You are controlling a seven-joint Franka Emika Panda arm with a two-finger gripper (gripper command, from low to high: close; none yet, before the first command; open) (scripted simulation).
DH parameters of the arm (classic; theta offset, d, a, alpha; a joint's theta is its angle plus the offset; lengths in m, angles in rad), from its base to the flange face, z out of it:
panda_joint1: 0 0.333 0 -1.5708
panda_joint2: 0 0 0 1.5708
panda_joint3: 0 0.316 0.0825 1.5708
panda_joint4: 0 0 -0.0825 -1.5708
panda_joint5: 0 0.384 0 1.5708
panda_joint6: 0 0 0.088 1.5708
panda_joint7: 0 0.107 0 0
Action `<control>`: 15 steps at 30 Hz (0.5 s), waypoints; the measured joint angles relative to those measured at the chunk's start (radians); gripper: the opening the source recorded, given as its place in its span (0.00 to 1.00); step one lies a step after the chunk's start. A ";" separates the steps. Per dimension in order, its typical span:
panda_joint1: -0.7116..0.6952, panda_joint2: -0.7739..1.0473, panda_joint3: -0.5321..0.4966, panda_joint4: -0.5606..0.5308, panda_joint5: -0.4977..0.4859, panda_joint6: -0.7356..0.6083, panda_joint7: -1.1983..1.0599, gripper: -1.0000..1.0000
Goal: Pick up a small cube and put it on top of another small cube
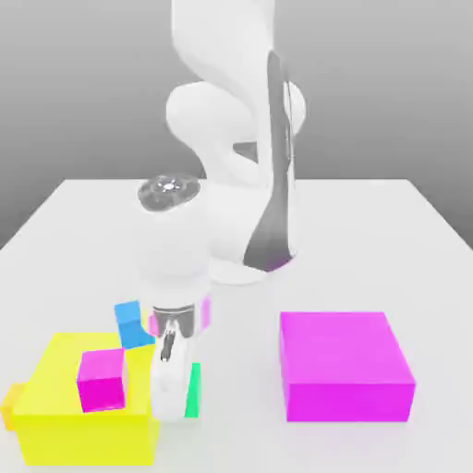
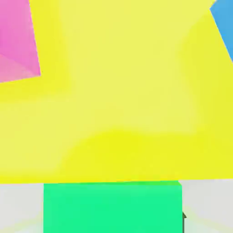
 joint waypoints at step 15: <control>-0.101 -0.071 0.047 0.234 -0.060 -0.218 -0.695 0.00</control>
